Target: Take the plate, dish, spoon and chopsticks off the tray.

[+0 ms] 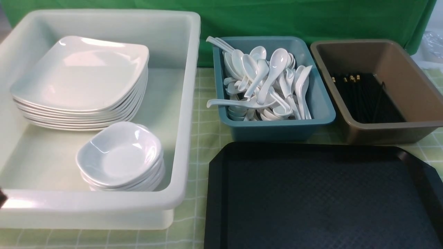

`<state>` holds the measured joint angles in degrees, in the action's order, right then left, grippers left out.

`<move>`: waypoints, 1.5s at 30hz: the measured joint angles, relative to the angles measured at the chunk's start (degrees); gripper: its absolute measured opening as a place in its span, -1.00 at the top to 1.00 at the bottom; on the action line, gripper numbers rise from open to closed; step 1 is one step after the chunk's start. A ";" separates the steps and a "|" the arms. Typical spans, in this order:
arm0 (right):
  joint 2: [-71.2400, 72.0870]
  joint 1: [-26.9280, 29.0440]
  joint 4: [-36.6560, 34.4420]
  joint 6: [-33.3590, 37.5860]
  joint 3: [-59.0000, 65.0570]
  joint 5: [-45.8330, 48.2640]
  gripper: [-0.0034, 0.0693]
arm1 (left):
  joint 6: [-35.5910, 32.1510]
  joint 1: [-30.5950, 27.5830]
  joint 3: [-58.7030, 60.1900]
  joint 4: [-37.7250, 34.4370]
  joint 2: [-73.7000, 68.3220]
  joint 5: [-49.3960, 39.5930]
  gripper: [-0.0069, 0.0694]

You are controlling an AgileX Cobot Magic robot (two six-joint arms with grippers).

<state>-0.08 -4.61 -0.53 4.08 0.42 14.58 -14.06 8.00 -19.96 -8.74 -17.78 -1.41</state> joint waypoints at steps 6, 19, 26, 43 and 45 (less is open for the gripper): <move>0.00 0.00 0.00 0.00 0.00 0.00 0.61 | 5.28 -10.60 14.63 0.00 14.43 -2.41 0.79; 0.00 0.00 0.00 0.00 0.00 0.12 0.53 | 11.06 -11.90 20.38 -1.30 17.84 -11.54 0.79; 0.00 0.00 0.00 0.00 0.00 0.19 0.49 | 11.06 -11.95 20.38 -1.30 17.84 -11.52 0.79; 0.00 0.00 0.00 0.00 0.00 0.25 0.37 | 11.13 -11.95 20.38 -1.30 17.84 -11.41 0.79; 0.00 0.00 0.00 0.00 0.00 0.25 0.36 | 11.13 -11.95 20.38 -1.30 17.84 -11.41 0.79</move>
<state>-0.08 -4.61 -0.53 4.08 0.42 14.83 -2.93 -3.95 0.43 -10.05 0.06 -12.82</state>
